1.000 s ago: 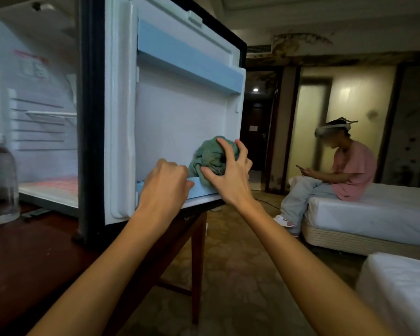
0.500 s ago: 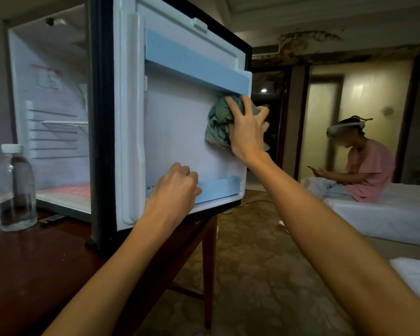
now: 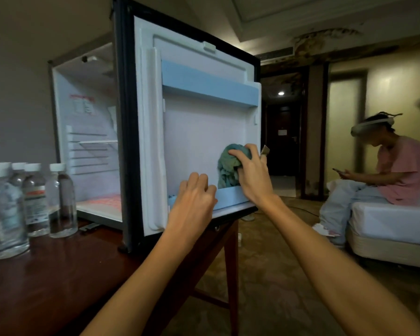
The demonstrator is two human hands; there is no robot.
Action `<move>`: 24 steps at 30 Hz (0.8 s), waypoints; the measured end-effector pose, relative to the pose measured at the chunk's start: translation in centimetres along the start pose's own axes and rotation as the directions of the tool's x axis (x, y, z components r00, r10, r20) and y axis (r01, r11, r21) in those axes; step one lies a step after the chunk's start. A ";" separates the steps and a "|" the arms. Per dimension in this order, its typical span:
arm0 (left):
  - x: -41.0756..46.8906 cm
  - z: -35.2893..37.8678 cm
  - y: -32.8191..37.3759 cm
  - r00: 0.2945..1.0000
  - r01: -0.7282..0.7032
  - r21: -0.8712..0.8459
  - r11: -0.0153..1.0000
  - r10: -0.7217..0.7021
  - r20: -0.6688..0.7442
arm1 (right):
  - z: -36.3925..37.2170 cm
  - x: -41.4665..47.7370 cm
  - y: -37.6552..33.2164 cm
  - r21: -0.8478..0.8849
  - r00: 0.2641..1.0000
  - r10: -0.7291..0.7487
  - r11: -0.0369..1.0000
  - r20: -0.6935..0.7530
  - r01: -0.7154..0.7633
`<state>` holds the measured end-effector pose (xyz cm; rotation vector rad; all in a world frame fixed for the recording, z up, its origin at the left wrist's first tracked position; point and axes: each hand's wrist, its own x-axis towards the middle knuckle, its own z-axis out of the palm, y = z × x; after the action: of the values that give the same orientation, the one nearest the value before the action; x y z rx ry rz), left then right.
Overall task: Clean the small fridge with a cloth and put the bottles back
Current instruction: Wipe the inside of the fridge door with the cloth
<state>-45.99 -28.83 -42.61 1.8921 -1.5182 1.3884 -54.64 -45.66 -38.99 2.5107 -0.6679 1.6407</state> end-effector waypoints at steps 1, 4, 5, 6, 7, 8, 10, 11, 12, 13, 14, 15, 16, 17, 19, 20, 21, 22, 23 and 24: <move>-0.7 -0.5 0.2 1.000 0.021 0.049 0.999 -0.020 -0.020 | 0.3 -0.2 -0.5 0.052 0.999 -0.013 0.999 -0.031 0.015; -2.6 -1.9 0.0 0.996 0.045 0.159 0.986 -0.031 -0.089 | 1.1 -1.0 -3.2 0.192 0.984 -0.160 0.966 -0.078 0.172; -3.0 -2.2 -0.2 0.993 0.059 0.187 0.980 -0.039 -0.111 | 1.2 -1.1 -4.7 0.234 0.968 -0.238 0.939 -0.083 0.251; -3.3 -2.4 -0.6 0.990 0.074 0.208 0.975 -0.046 -0.134 | 1.3 -1.1 -6.2 0.255 0.941 -0.322 0.906 -0.102 0.338; -3.4 -2.5 -1.0 0.986 0.083 0.220 0.972 -0.049 -0.157 | 1.3 -1.0 -7.8 0.249 0.905 -0.404 0.870 -0.133 0.425; -3.6 -2.5 -1.3 0.984 0.088 0.230 0.969 -0.048 -0.172 | 1.5 -0.8 -8.9 0.232 0.869 -0.466 0.838 -0.168 0.494; -4.0 -2.6 -1.6 0.981 0.075 0.243 0.967 -0.027 -0.194 | 1.4 0.3 -10.3 0.188 0.824 -0.527 0.805 -0.207 0.563; -4.1 -2.6 -1.7 0.978 0.067 0.256 0.964 -0.013 -0.208 | 1.4 1.2 -10.4 0.155 0.817 -0.529 0.808 -0.229 0.568; -4.2 -2.6 -1.7 0.976 0.065 0.263 0.963 -0.006 -0.216 | 1.4 2.3 -9.9 0.111 0.820 -0.510 0.828 -0.262 0.550; -4.2 -2.7 -1.7 0.976 0.069 0.266 0.961 -0.010 -0.215 | 1.3 3.6 -9.0 0.082 0.845 -0.446 0.869 -0.297 0.487; -4.1 -2.8 -1.7 0.978 0.078 0.269 0.960 -0.022 -0.208 | 1.0 4.9 -7.6 0.095 0.891 -0.317 0.926 -0.324 0.364; -4.1 -2.8 -1.6 0.981 0.089 0.270 0.959 -0.037 -0.192 | 0.8 6.0 -5.8 0.139 0.930 -0.148 0.969 -0.335 0.205; -4.0 -2.9 -1.5 0.984 0.099 0.274 0.957 -0.052 -0.173 | 0.6 6.6 -3.8 0.185 0.946 0.005 0.981 -0.323 0.058; -4.0 -2.9 -1.4 0.986 0.107 0.277 0.955 -0.065 -0.156 | 0.7 6.6 -1.9 0.204 0.953 0.094 0.978 -0.289 -0.034; -3.7 -3.0 -1.1 0.986 0.130 0.269 0.954 -0.097 -0.134 | 1.1 5.3 0.3 0.177 0.968 0.092 0.983 -0.232 -0.051; -3.5 -3.1 -1.0 0.985 0.147 0.258 0.955 -0.117 -0.129 | 1.4 4.5 0.5 0.174 0.975 0.067 0.984 -0.214 -0.029; -3.3 -3.3 -0.9 0.982 0.167 0.249 0.954 -0.139 -0.126 | 1.7 3.8 0.1 0.189 0.978 0.071 0.981 -0.195 -0.034; -3.2 -3.5 -0.7 0.980 0.186 0.249 0.951 -0.160 -0.122 | 2.1 3.3 -0.5 0.203 0.980 0.097 0.977 -0.172 -0.061; -3.2 -3.6 -0.6 0.979 0.195 0.254 0.947 -0.170 -0.116 | 2.5 2.8 -1.1 0.212 0.980 0.127 0.973 -0.154 -0.092; -3.1 -3.7 -0.6 0.979 0.198 0.252 0.947 -0.175 -0.108 | 2.6 2.4 -1.8 0.216 0.979 0.146 0.970 -0.144 -0.113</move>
<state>-47.07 -24.15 -43.35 2.0391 -1.1270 1.6221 -50.89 -45.56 -37.66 2.4794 -0.6908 2.0309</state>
